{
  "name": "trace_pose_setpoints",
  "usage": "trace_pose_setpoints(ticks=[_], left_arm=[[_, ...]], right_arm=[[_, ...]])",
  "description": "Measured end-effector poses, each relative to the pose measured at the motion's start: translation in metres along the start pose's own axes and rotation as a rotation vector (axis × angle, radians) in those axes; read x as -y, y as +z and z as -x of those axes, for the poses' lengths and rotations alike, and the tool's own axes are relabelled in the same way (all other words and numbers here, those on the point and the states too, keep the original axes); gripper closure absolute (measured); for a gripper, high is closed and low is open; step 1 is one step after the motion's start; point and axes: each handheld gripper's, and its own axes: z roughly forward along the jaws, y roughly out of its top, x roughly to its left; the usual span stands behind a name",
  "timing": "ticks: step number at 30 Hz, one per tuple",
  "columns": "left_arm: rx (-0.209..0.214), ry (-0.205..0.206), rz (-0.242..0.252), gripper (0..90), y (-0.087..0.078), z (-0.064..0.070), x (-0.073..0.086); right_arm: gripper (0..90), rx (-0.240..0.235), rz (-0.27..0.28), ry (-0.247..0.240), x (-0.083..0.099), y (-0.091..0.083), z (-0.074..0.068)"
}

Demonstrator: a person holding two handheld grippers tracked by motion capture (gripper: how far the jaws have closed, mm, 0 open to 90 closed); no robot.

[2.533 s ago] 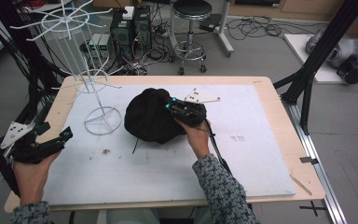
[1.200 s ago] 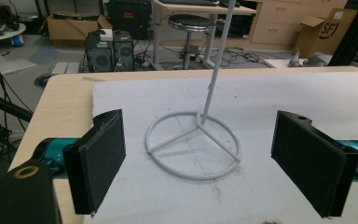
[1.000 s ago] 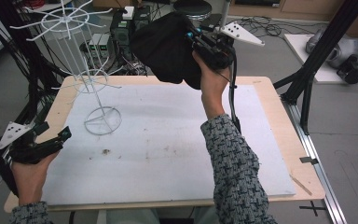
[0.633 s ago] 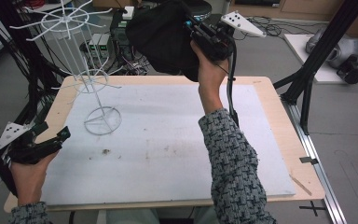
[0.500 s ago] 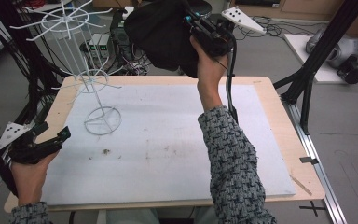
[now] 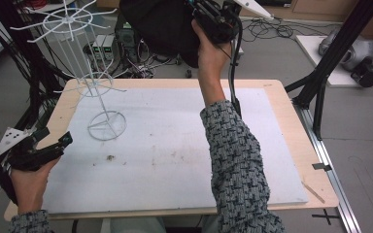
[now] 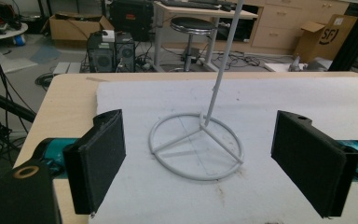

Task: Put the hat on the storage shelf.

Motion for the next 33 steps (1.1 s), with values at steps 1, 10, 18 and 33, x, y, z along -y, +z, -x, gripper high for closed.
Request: trace_pose_setpoints(ticks=[1, 10, 18, 33], left_arm=[[0.0, 0.0, 0.001, 17.8, 0.0, 0.0, 0.0], [-0.005, -0.006, -0.001, 17.8, -0.001, -0.002, 0.001], [-0.003, -0.003, -0.001, 17.8, -0.002, -0.001, 0.0], [-0.003, -0.003, 0.005, 17.8, -0.004, -0.001, 0.0]], right_arm=[[84.4, 0.001, 0.004, 0.003, -0.001, 0.002, -0.001], [84.4, -0.017, 0.011, -0.001, -0.006, 0.017, -0.011], [84.2, -0.046, -0.003, -0.007, -0.004, 0.026, -0.021], [82.6, -0.087, -0.028, 0.04, 0.019, 0.036, -0.02]])
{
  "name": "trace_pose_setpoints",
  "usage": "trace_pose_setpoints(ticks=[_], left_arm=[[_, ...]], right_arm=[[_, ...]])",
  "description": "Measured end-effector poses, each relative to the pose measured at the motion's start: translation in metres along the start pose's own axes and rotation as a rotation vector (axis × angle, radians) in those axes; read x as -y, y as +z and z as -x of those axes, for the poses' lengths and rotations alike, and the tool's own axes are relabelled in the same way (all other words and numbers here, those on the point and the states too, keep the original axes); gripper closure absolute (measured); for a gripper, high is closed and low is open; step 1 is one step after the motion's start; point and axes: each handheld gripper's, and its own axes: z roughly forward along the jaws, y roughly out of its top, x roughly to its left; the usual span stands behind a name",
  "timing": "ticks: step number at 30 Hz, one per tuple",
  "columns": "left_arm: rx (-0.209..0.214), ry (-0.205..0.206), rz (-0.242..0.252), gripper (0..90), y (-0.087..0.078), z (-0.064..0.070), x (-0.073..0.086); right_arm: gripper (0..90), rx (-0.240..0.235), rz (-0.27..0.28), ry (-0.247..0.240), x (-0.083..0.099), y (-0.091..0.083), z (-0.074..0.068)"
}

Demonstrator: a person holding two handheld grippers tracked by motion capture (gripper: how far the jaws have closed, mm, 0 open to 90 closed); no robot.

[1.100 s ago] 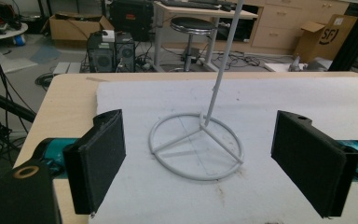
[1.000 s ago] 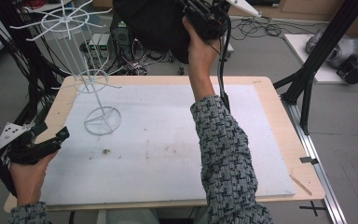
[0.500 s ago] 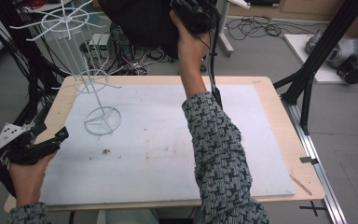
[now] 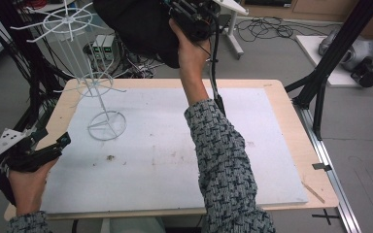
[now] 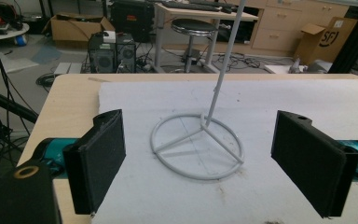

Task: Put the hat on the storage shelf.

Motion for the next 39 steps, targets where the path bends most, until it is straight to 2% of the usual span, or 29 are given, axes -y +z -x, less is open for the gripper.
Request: trace_pose_setpoints(ticks=[8, 21, 25, 35, 39], left_arm=[[0.001, 0.0, -0.001, 17.8, 0.0, 0.001, 0.0], [-0.001, -0.002, 0.0, 17.8, -0.001, 0.0, 0.0], [0.0, -0.001, 0.001, 17.8, -0.001, 0.0, 0.0], [-0.001, -0.005, 0.008, 17.8, -0.002, -0.001, 0.0], [-0.002, -0.003, 0.009, 17.8, -0.003, -0.002, -0.001]], right_arm=[[82.0, 0.0, -0.018, 0.049, 0.015, -0.002, 0.008], [79.0, -0.007, -0.044, 0.081, 0.036, 0.0, 0.014], [76.9, -0.016, -0.046, 0.11, 0.044, 0.001, 0.016], [74.3, -0.004, -0.085, 0.12, 0.055, 0.004, 0.018], [73.3, 0.0, -0.101, 0.108, 0.06, 0.004, 0.016]])
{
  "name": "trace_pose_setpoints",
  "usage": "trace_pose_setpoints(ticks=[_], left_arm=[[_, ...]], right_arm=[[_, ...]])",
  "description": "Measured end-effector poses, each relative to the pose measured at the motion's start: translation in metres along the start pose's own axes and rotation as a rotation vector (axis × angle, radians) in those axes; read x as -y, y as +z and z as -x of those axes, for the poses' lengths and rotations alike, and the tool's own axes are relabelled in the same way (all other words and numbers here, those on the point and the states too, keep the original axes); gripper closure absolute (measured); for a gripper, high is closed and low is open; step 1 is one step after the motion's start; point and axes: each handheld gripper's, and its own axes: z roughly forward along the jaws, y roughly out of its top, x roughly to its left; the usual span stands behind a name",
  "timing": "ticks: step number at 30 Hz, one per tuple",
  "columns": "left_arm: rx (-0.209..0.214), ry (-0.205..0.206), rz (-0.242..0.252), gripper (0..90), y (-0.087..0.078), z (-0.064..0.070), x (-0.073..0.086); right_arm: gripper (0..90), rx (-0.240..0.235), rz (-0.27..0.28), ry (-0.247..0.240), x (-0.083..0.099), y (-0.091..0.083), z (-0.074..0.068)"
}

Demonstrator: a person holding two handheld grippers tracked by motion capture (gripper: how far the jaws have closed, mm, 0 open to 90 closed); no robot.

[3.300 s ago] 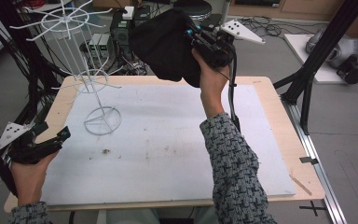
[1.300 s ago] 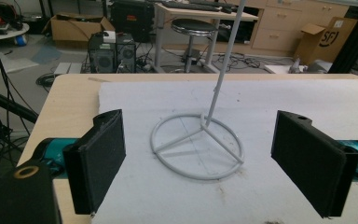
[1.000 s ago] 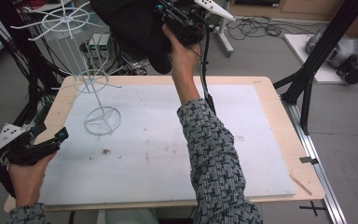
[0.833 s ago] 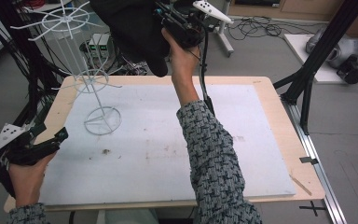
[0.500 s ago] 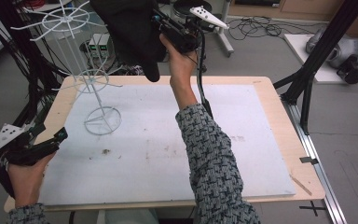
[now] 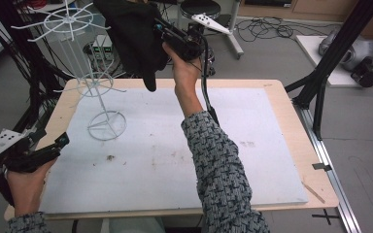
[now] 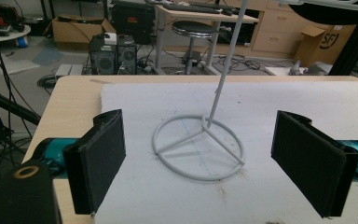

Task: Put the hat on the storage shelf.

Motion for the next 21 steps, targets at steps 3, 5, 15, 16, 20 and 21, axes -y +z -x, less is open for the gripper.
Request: trace_pose_setpoints(ticks=[3, 5, 15, 16, 20, 21], left_arm=[[0.0, -0.002, 0.002, 17.8, 0.0, 0.0, 0.0], [0.0, -0.002, 0.001, 17.8, 0.0, 0.0, 0.0], [-0.002, -0.003, -0.001, 17.8, 0.0, 0.0, 0.0], [-0.002, -0.003, -0.002, 17.8, 0.0, -0.001, 0.0], [-0.002, -0.003, 0.002, 17.8, 0.0, 0.0, 0.0], [-0.001, -0.002, 0.002, 17.8, 0.0, 0.0, 0.0]], right_arm=[[72.8, 0.01, -0.013, -0.002, 0.005, 0.0, 0.001], [72.7, 0.006, -0.02, 0.007, 0.008, -0.001, 0.003], [70.8, 0.018, -0.055, -0.006, 0.017, 0.0, 0.002], [70.5, 0.02, -0.059, -0.009, 0.017, 0.0, 0.002], [69.4, 0.021, -0.058, -0.007, 0.019, -0.001, 0.002], [69.0, 0.018, -0.057, -0.002, 0.02, -0.002, 0.002]])
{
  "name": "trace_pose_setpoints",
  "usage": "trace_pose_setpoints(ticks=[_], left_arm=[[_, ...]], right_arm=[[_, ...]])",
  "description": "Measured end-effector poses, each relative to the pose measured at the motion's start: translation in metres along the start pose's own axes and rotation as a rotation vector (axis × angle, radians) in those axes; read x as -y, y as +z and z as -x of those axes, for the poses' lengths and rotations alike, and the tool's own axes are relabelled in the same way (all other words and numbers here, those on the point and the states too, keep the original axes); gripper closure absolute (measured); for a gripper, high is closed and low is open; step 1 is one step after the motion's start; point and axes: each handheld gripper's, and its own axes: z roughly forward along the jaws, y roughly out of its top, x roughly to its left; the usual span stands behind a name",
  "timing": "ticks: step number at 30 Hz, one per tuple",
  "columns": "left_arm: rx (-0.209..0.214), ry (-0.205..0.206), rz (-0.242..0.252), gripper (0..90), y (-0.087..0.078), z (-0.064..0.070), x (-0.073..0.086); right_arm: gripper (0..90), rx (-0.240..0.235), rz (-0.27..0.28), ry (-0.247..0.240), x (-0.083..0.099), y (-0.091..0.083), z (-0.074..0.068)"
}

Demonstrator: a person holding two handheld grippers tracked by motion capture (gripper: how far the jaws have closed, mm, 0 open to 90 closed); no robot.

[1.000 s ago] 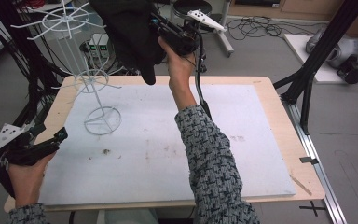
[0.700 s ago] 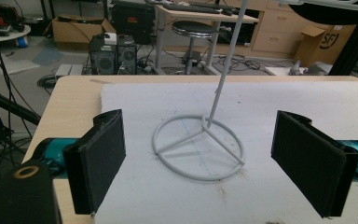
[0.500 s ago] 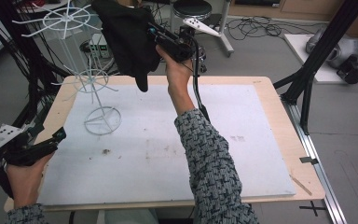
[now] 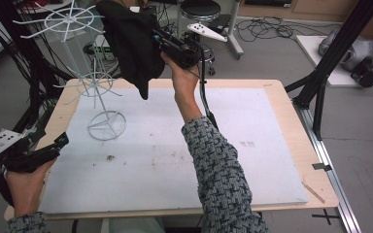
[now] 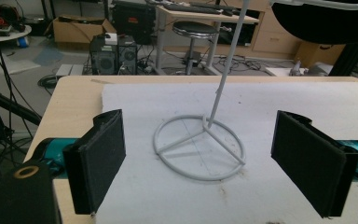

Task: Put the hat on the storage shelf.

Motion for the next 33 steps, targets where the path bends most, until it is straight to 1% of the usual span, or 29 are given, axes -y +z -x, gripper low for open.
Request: trace_pose_setpoints(ticks=[5, 9, 10, 14, 17, 24, 29, 33], left_arm=[[0.0, 0.0, -0.001, 17.8, 0.0, 0.0, 0.0], [-0.001, -0.002, -0.002, 17.8, 0.0, -0.001, 0.0], [-0.002, -0.002, -0.002, 17.8, 0.0, -0.001, 0.0], [-0.002, 0.002, 0.001, 17.8, -0.001, -0.001, 0.0], [0.0, 0.001, 0.001, 17.8, 0.0, 0.0, 0.0], [0.003, 0.006, 0.0, 17.8, 0.001, 0.001, 0.0], [0.002, 0.008, -0.004, 17.8, 0.001, 0.001, 0.0], [0.003, 0.009, -0.005, 17.8, 0.002, 0.002, 0.0]], right_arm=[[66.5, 0.02, -0.021, -0.012, 0.002, -0.001, 0.002], [66.0, 0.021, -0.042, -0.023, 0.003, -0.002, 0.004], [65.4, 0.02, -0.048, -0.019, 0.004, -0.002, 0.004], [64.0, 0.035, -0.051, -0.034, 0.005, -0.003, 0.004], [63.7, 0.035, -0.046, -0.036, 0.004, -0.005, 0.004], [62.7, 0.046, -0.031, -0.044, 0.002, -0.015, 0.008], [61.5, 0.079, -0.034, -0.062, -0.001, -0.026, 0.012], [59.5, 0.096, -0.039, -0.081, -0.006, -0.035, 0.014]])
